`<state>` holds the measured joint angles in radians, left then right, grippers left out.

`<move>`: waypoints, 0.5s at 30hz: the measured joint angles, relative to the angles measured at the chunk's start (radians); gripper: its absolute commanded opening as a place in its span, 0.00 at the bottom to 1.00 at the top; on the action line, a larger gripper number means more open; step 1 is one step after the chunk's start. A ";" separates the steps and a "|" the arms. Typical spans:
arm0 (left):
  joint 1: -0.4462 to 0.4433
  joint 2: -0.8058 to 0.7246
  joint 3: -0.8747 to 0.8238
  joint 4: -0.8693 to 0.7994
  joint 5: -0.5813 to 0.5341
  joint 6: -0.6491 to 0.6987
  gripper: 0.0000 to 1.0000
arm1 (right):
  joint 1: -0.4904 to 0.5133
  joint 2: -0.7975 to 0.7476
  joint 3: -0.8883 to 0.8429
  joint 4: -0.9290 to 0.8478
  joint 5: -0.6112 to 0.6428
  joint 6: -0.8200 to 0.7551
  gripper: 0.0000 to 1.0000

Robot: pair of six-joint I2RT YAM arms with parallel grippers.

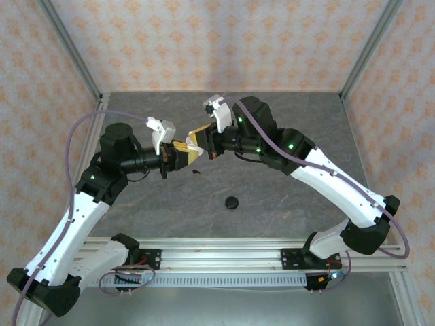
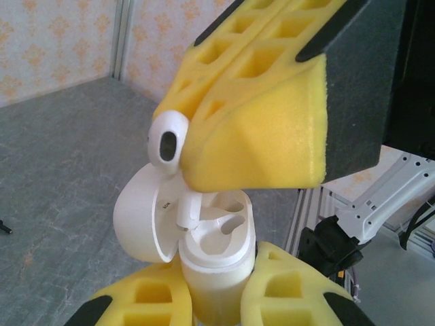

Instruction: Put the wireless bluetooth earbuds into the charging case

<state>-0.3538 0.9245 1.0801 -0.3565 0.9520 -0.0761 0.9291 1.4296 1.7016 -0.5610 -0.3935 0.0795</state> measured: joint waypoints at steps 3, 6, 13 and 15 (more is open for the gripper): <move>0.000 0.000 0.000 -0.006 -0.003 0.005 0.00 | 0.000 0.000 0.000 -0.005 0.000 -0.003 0.02; 0.000 0.000 0.000 -0.014 -0.011 0.008 0.00 | 0.000 -0.001 0.000 -0.014 0.000 -0.005 0.02; 0.000 0.000 0.000 -0.026 -0.017 0.023 0.00 | 0.000 -0.004 0.000 -0.032 -0.005 -0.007 0.03; 0.000 0.000 0.000 -0.031 -0.017 0.025 0.00 | 0.001 -0.004 0.000 -0.038 -0.010 -0.007 0.03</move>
<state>-0.3538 0.9245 1.0801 -0.3874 0.9348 -0.0513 0.9298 1.4254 1.7020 -0.5987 -0.4030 0.0723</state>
